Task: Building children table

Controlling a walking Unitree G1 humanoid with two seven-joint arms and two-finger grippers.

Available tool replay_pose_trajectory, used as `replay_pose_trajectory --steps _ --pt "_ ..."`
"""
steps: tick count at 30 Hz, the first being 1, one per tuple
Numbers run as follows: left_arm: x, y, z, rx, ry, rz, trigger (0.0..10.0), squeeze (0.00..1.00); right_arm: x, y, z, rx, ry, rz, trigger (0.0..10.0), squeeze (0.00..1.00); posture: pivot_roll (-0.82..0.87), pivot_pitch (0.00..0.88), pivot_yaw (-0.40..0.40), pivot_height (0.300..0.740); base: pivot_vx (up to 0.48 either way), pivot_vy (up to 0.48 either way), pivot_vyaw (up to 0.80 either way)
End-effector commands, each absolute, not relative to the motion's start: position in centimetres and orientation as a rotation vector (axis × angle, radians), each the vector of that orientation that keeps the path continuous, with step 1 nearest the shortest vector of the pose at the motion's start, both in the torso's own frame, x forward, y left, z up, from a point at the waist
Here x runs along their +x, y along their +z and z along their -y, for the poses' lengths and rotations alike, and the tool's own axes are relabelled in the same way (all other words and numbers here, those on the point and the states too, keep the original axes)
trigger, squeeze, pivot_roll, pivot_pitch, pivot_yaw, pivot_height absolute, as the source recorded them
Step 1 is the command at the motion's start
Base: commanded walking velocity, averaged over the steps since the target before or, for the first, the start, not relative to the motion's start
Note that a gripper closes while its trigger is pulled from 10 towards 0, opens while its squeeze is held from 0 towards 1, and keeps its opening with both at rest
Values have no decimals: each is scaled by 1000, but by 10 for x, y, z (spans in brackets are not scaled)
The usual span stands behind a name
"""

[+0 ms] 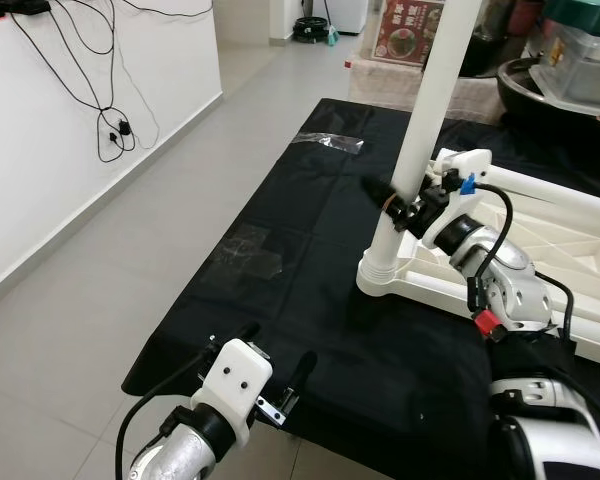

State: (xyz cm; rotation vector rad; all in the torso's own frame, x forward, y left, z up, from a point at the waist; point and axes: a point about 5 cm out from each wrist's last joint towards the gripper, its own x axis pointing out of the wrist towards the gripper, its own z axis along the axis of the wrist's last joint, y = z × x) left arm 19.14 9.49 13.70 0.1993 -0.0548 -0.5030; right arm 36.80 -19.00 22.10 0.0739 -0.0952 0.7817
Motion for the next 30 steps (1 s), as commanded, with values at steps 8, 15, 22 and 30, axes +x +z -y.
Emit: replay_pose_trajectory --steps 8,15,22,30 --pt "190 135 -94 202 -499 51 10000 0 379 225 161 58 1046 42 10000 0 154 72 -59 740 0 0 0" --pt "191 135 -95 208 -496 54 10000 0 392 233 156 93 869 129 0 0 155 64 -60 740 0 0 0" --pt "191 134 -94 206 -503 53 10000 0 393 222 176 76 521 184 0 0 139 57 -44 740 0 0 0" --pt "191 133 -93 198 -512 52 10000 0 361 189 182 -25 -209 90 0 0 132 63 -42 740 0 0 0"
